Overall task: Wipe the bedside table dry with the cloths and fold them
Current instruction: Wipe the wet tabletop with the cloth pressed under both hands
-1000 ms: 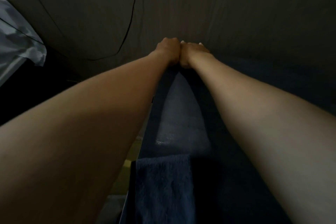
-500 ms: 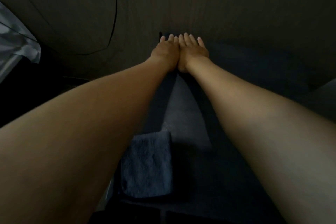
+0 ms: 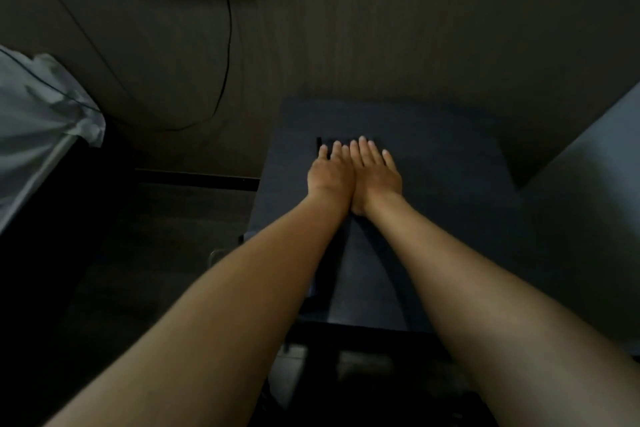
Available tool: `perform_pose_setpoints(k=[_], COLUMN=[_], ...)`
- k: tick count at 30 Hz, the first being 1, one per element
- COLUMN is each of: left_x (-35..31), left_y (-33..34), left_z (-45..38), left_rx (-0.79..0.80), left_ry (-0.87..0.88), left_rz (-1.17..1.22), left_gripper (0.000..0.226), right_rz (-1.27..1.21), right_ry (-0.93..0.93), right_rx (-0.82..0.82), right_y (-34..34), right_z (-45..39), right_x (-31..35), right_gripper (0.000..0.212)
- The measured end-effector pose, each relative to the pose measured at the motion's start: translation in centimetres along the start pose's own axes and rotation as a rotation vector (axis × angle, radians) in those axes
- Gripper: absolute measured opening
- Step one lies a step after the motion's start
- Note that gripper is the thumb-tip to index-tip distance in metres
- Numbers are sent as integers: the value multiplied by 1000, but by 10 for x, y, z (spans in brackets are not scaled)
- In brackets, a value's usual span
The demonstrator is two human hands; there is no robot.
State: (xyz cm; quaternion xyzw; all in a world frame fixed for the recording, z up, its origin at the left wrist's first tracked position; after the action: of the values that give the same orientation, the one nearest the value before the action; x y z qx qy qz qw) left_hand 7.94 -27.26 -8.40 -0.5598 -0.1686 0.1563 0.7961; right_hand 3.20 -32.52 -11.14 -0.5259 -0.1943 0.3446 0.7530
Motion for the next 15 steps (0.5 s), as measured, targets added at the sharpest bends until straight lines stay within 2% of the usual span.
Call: perform_pose_setpoints(k=[6,15], left_x=[-38,-64], left_y=[34,61], left_z=[49,129], left_rx=[-61,-70], left_ry=[107,159], left_rz=[-140,-237], left_gripper=[66,67], right_rz=[-70,-87], right_ry=[37,84], right_rx=[-55,-39], right_y=[30,58], right_z=[75,165], right_x=[-13,-10], right_gripper=[84,90])
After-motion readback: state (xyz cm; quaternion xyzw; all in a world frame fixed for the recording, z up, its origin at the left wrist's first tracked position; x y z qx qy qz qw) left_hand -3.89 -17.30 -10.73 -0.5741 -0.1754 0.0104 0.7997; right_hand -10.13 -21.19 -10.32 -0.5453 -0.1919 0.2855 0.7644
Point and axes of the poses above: each hand's wrist, its own z-axis away from the middle knuckle, its own y-axis out of the palm, x = y × z, the point moved 5 cm from there along -z, towards the middle knuckle, and after that the axes turned 5 degrees about x, right-handed, at the moved point
